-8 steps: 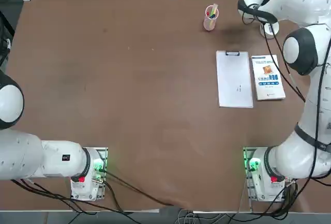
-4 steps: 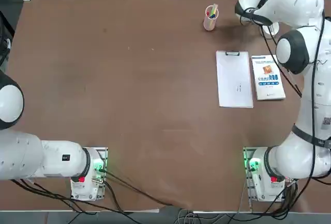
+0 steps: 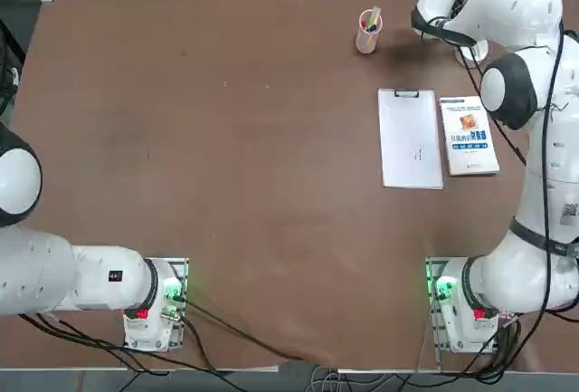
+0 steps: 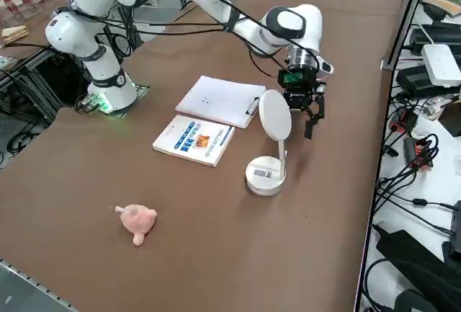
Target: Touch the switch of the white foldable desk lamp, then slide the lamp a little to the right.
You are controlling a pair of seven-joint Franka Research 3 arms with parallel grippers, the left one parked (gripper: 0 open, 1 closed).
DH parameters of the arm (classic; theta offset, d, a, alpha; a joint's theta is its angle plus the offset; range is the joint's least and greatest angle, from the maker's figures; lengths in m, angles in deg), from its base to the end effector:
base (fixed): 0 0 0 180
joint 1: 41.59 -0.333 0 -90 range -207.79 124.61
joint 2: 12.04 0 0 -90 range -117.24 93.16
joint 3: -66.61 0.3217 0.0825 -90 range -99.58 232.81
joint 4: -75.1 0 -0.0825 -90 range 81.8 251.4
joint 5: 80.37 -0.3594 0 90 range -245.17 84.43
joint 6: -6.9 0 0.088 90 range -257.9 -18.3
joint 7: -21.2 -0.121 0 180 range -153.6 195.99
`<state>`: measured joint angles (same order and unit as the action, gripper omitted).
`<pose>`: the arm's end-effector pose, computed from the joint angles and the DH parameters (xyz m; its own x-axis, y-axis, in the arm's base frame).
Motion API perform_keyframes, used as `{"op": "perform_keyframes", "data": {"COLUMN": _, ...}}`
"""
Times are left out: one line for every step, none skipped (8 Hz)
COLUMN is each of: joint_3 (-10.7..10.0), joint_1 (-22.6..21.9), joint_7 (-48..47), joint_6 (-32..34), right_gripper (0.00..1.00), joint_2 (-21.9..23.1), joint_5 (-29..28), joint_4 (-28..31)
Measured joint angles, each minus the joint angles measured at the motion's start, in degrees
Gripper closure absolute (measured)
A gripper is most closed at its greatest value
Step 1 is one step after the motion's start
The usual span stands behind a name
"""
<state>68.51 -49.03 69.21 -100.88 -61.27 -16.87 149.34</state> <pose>0.7252 0.0328 0.2500 0.1318 0.5615 -0.8169 0.9803 0.0483 0.1914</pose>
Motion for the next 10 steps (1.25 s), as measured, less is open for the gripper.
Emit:
{"op": "perform_keyframes", "data": {"joint_3": -0.1, "joint_1": 0.4, "joint_7": 0.3, "joint_6": 0.0, "right_gripper": 0.00, "joint_2": -0.2, "joint_5": 0.6, "joint_4": 0.0}}
{"op": "perform_keyframes", "data": {"joint_3": -0.3, "joint_1": 0.9, "joint_7": 0.7, "joint_6": -0.2, "right_gripper": 0.00, "joint_2": -0.5, "joint_5": 1.6, "joint_4": 0.0}}
{"op": "perform_keyframes", "data": {"joint_3": -0.3, "joint_1": 1.3, "joint_7": 0.8, "joint_6": -0.3, "right_gripper": 0.00, "joint_2": -0.9, "joint_5": 2.4, "joint_4": 0.0}}
{"op": "perform_keyframes", "data": {"joint_3": -0.4, "joint_1": 1.6, "joint_7": 1.1, "joint_6": -0.3, "right_gripper": 0.00, "joint_2": -1.3, "joint_5": 2.8, "joint_4": 0.0}}
{"op": "perform_keyframes", "data": {"joint_3": -0.4, "joint_1": 2.0, "joint_7": 1.4, "joint_6": -0.3, "right_gripper": 0.00, "joint_2": -1.6, "joint_5": 2.9, "joint_4": 0.0}}
{"op": "perform_keyframes", "data": {"joint_3": -0.4, "joint_1": 2.4, "joint_7": 1.7, "joint_6": -0.3, "right_gripper": 0.02, "joint_2": -1.8, "joint_5": 2.9, "joint_4": 0.0}}
{"op": "perform_keyframes", "data": {"joint_3": -0.4, "joint_1": 2.6, "joint_7": 1.8, "joint_6": -0.4, "right_gripper": 0.03, "joint_2": -2.1, "joint_5": 3.3, "joint_4": 0.0}}
{"op": "perform_keyframes", "data": {"joint_3": -0.4, "joint_1": 2.9, "joint_7": 1.8, "joint_6": -0.4, "right_gripper": 0.10, "joint_2": -2.4, "joint_5": 3.9, "joint_4": 0.0}}
{"op": "perform_keyframes", "data": {"joint_3": -0.4, "joint_1": 3.0, "joint_7": 2.2, "joint_6": -0.4, "right_gripper": 0.15, "joint_2": -2.5, "joint_5": 4.2, "joint_4": 0.0}}
{"op": "perform_keyframes", "data": {"joint_3": -0.4, "joint_1": 3.2, "joint_7": 2.5, "joint_6": -0.4, "right_gripper": 0.35, "joint_2": -2.7, "joint_5": 4.3, "joint_4": 0.0}}
